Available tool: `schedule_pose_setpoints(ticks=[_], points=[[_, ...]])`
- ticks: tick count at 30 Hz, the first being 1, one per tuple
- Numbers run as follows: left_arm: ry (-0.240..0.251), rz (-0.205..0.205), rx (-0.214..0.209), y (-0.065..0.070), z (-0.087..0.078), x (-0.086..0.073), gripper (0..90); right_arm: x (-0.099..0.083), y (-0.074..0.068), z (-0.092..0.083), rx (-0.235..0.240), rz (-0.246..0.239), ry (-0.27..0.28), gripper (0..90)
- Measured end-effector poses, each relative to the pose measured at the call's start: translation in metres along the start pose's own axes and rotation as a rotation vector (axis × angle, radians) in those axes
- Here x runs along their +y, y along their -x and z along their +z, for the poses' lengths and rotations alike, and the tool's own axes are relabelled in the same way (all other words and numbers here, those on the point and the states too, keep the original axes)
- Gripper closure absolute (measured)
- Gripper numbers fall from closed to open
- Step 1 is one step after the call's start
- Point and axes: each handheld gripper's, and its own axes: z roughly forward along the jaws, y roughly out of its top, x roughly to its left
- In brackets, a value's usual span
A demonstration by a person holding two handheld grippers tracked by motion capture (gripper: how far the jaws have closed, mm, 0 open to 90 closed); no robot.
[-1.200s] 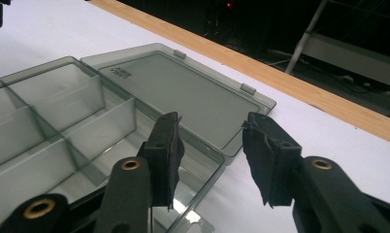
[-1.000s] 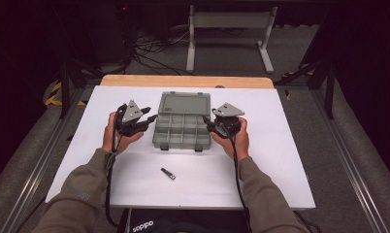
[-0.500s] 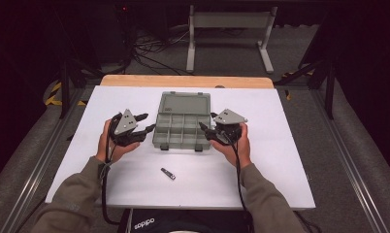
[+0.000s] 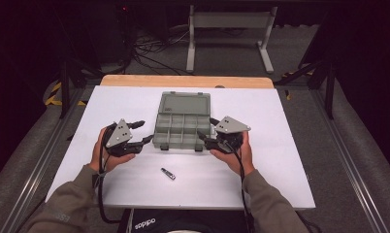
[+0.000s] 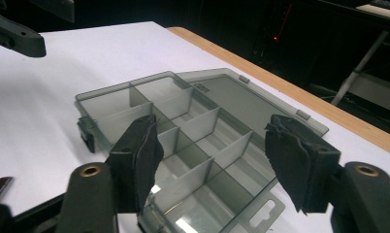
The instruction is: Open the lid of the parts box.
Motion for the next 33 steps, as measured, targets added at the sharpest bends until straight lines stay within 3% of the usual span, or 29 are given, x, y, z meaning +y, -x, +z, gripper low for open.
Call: schedule_pose_setpoints(ticks=[4, 12, 19, 29, 31, 33], points=[[0.007, 0.006, -0.011, 0.006, -0.007, -0.004, 35.5, -0.003, -0.008, -0.004, 0.01, -0.019, -0.009, 30.0], [0.026, -0.029, -0.031, 0.015, -0.02, -0.018, 14.8, -0.011, -0.024, -0.007, 0.045, -0.037, -0.037, 19.7], [0.035, -0.081, -0.058, 0.021, -0.036, -0.035, 8.4, -0.017, -0.037, -0.009, 0.076, -0.048, -0.069, 15.6], [-0.01, -0.071, -0.117, 0.041, -0.052, -0.051, 5.1, -0.027, -0.068, -0.006, 0.181, -0.068, -0.116, 16.2], [-0.007, -0.071, -0.119, 0.042, -0.054, -0.051, 5.0, -0.027, -0.07, -0.005, 0.186, -0.072, -0.12, 17.0], [0.005, -0.081, -0.133, 0.045, -0.058, -0.052, 5.0, -0.027, -0.077, -0.003, 0.221, -0.064, -0.117, 19.6]])
